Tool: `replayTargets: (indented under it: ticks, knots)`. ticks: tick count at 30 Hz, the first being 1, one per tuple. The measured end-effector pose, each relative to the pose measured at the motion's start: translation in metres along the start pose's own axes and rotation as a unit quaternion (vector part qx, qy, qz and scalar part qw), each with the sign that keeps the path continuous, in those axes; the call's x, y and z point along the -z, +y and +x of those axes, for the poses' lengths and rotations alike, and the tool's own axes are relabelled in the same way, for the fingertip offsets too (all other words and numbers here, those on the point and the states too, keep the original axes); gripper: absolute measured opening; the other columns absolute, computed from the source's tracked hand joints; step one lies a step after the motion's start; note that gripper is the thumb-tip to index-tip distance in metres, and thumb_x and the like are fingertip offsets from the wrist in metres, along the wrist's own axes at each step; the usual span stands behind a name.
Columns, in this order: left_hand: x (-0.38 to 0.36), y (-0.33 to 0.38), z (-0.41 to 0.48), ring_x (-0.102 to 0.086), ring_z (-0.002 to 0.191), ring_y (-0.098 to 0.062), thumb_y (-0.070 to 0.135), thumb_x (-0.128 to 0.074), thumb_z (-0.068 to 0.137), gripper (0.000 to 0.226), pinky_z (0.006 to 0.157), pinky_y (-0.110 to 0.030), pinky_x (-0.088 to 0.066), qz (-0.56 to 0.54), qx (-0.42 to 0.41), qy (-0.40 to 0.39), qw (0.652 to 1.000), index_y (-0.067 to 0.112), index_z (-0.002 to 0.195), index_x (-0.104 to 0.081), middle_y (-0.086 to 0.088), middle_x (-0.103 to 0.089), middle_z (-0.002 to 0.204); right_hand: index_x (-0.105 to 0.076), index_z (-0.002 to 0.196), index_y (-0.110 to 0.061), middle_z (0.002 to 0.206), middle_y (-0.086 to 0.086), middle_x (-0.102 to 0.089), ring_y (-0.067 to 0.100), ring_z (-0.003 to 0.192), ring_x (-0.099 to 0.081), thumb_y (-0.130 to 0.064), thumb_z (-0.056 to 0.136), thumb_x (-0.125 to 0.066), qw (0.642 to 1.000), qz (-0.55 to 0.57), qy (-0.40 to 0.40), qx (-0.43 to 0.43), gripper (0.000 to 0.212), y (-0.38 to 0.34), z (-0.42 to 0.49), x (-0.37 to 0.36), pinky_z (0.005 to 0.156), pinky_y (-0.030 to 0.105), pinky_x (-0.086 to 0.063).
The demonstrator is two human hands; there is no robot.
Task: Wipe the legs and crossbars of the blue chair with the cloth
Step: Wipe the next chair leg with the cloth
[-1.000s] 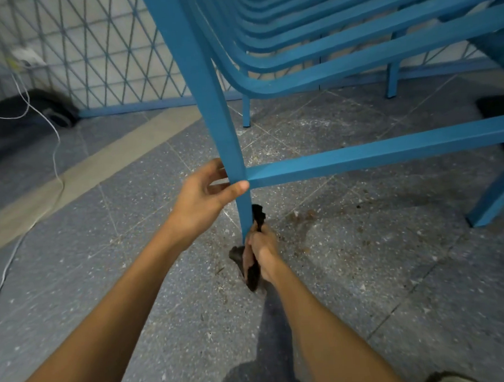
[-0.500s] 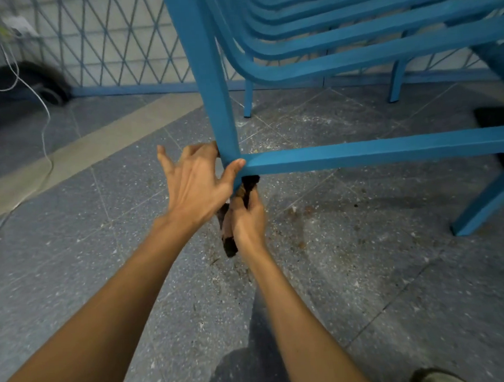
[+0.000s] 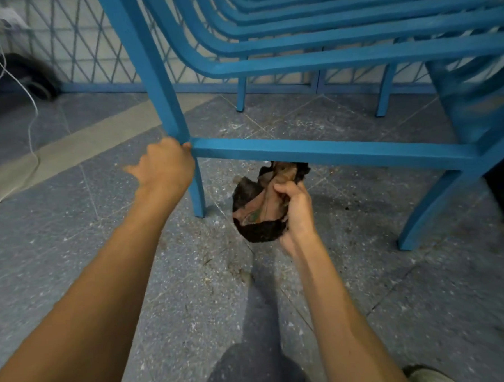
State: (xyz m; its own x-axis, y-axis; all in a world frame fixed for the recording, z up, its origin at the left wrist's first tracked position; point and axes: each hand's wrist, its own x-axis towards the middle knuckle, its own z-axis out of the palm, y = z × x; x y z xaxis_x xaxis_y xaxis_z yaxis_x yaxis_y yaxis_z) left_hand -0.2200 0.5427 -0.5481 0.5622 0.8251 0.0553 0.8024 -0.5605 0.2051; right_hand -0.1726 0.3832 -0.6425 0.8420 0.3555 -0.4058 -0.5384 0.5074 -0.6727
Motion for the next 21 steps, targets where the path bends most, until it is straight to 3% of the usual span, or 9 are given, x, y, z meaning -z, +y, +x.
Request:
replayTargets:
  ticks: [3, 5, 7, 9, 12, 15, 17, 19, 21]
  knots:
    - [0.015, 0.041, -0.024, -0.056, 0.107, -0.039, 0.029, -0.048, 0.097, 0.031, 0.076, -0.040, -0.037, 0.055, -0.101, -0.015, 0.993, 0.007, 0.117, -0.054, -0.016, -0.058, 0.114, -0.062, 0.106, -0.010, 0.105, 0.014, -0.068, 0.031, 0.100, -0.063, -0.007, 0.079, -0.053, 1.000, 0.013, 0.005, 0.013, 0.029, -0.012, 0.000, 0.010, 0.100, 0.047, -0.047]
    - [0.017, 0.077, -0.054, -0.059, 0.100, -0.038, 0.027, -0.047, 0.096, 0.025, 0.071, -0.039, -0.039, -0.001, -0.218, 0.032, 0.975, 0.008, 0.108, -0.058, -0.015, -0.061, 0.106, -0.062, 0.108, -0.011, 0.105, 0.013, -0.068, 0.029, 0.100, -0.064, -0.005, 0.083, -0.050, 0.999, 0.003, 0.027, 0.018, 0.029, -0.023, -0.006, 0.016, 0.094, 0.043, -0.050]
    - [0.009, 0.113, -0.084, -0.060, 0.098, -0.036, 0.026, -0.045, 0.096, 0.025, 0.074, -0.040, -0.045, -0.102, -0.345, 0.056, 0.931, 0.010, 0.109, -0.059, -0.013, -0.064, 0.107, -0.063, 0.105, -0.012, 0.096, 0.009, -0.069, 0.024, 0.090, -0.066, -0.005, 0.090, -0.048, 0.997, -0.023, 0.063, 0.024, 0.023, -0.043, -0.015, 0.023, 0.085, 0.039, -0.054]
    - [-0.012, 0.140, -0.100, -0.056, 0.112, -0.031, 0.027, -0.046, 0.096, 0.030, 0.091, -0.042, -0.044, -0.152, -0.428, -0.006, 0.891, 0.013, 0.122, -0.055, -0.009, -0.061, 0.121, -0.062, 0.114, -0.012, 0.096, 0.009, -0.070, 0.022, 0.087, -0.068, -0.014, 0.094, -0.053, 0.994, -0.048, 0.095, 0.036, 0.022, -0.063, -0.023, 0.038, 0.079, 0.036, -0.056]
    - [-0.048, 0.158, -0.102, -0.042, 0.128, -0.023, 0.036, -0.048, 0.096, 0.045, 0.110, -0.044, -0.018, -0.143, -0.466, -0.070, 0.870, 0.022, 0.138, -0.043, 0.000, -0.050, 0.137, -0.056, 0.123, -0.012, 0.097, 0.010, -0.069, 0.022, 0.087, -0.069, -0.019, 0.096, -0.051, 0.977, -0.120, 0.149, 0.094, 0.029, -0.088, -0.037, 0.068, 0.072, 0.032, -0.056]
    - [-0.061, 0.164, -0.098, -0.042, 0.123, -0.020, 0.045, -0.050, 0.092, 0.047, 0.101, -0.036, -0.016, -0.156, -0.469, -0.040, 0.869, 0.028, 0.135, -0.046, 0.003, -0.053, 0.130, -0.051, 0.113, -0.014, 0.084, 0.005, -0.059, 0.017, 0.074, -0.059, -0.018, 0.096, -0.046, 0.938, -0.209, 0.243, 0.128, 0.018, -0.114, -0.062, 0.100, 0.064, 0.030, -0.048]
    - [-0.061, 0.164, -0.097, -0.042, 0.120, -0.020, 0.046, -0.052, 0.091, 0.045, 0.098, -0.034, -0.015, -0.173, -0.466, -0.045, 0.866, 0.027, 0.131, -0.049, 0.003, -0.054, 0.126, -0.055, 0.099, -0.018, 0.082, 0.004, -0.058, 0.017, 0.071, -0.056, -0.019, 0.096, -0.048, 0.921, -0.284, 0.244, 0.108, 0.008, -0.129, -0.077, 0.119, 0.063, 0.030, -0.045]
    - [-0.058, 0.164, -0.101, -0.043, 0.118, -0.019, 0.046, -0.052, 0.091, 0.043, 0.096, -0.032, -0.014, -0.174, -0.467, -0.050, 0.866, 0.026, 0.129, -0.051, 0.004, -0.055, 0.124, -0.057, 0.087, -0.022, 0.084, 0.002, -0.059, 0.018, 0.075, -0.057, -0.023, 0.095, -0.051, 0.861, -0.459, 0.203, 0.081, 0.010, -0.148, -0.088, 0.133, 0.064, 0.029, -0.042]
    - [-0.053, 0.165, -0.102, -0.043, 0.116, -0.019, 0.046, -0.052, 0.091, 0.041, 0.093, -0.031, -0.013, -0.174, -0.463, -0.051, 0.868, 0.026, 0.126, -0.052, 0.004, -0.055, 0.122, -0.062, 0.097, -0.023, 0.092, 0.001, -0.064, 0.018, 0.085, -0.059, -0.025, 0.096, -0.052, 0.741, -0.658, 0.121, 0.066, 0.010, -0.177, -0.097, 0.139, 0.070, 0.028, -0.043]
